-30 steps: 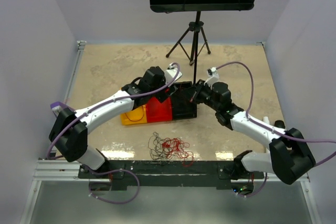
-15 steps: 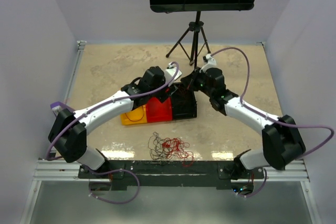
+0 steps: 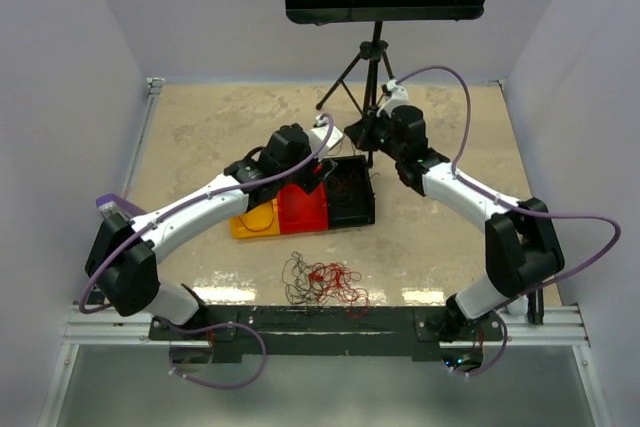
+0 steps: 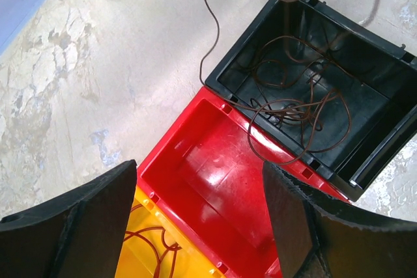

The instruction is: Untangle the cables

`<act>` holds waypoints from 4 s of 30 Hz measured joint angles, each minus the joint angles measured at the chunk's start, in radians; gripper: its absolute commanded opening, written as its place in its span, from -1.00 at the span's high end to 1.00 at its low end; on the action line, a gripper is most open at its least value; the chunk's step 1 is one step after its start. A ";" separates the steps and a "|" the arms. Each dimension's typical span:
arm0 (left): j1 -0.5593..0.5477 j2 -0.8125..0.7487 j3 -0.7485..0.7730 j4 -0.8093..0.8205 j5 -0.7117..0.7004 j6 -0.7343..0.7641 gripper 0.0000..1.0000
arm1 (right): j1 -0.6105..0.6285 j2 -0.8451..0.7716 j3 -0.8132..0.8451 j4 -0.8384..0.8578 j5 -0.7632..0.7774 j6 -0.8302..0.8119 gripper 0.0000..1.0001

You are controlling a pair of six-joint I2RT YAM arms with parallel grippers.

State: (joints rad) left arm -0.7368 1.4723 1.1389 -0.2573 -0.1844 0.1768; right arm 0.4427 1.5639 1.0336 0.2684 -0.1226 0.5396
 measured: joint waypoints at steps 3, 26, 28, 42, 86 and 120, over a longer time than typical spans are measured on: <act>0.001 0.000 0.000 0.000 0.002 -0.010 -0.64 | 0.023 -0.014 0.015 0.016 -0.029 -0.020 1.00; 0.004 0.000 0.000 0.002 -0.005 -0.012 -0.64 | 0.184 -0.451 -0.274 -0.090 0.139 0.052 1.00; 0.004 0.000 0.000 0.002 -0.007 -0.012 -0.64 | 0.184 -0.412 -0.273 -0.111 0.168 0.064 1.00; 0.004 -0.001 0.023 0.002 -0.018 -0.013 -0.64 | 0.147 -0.467 -0.237 -0.295 0.494 0.185 1.00; 0.058 0.019 0.171 -0.014 -0.002 0.020 -0.65 | 0.218 -0.067 -0.142 -0.150 0.388 0.252 1.00; 0.198 0.020 0.301 -0.153 0.145 -0.010 -0.67 | 0.288 0.176 0.042 -0.273 0.552 0.330 -0.13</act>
State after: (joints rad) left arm -0.5388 1.4925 1.4403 -0.4103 -0.0391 0.1669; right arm 0.7303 1.7397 1.0752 -0.0044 0.4290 0.8700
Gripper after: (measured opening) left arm 0.833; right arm 0.486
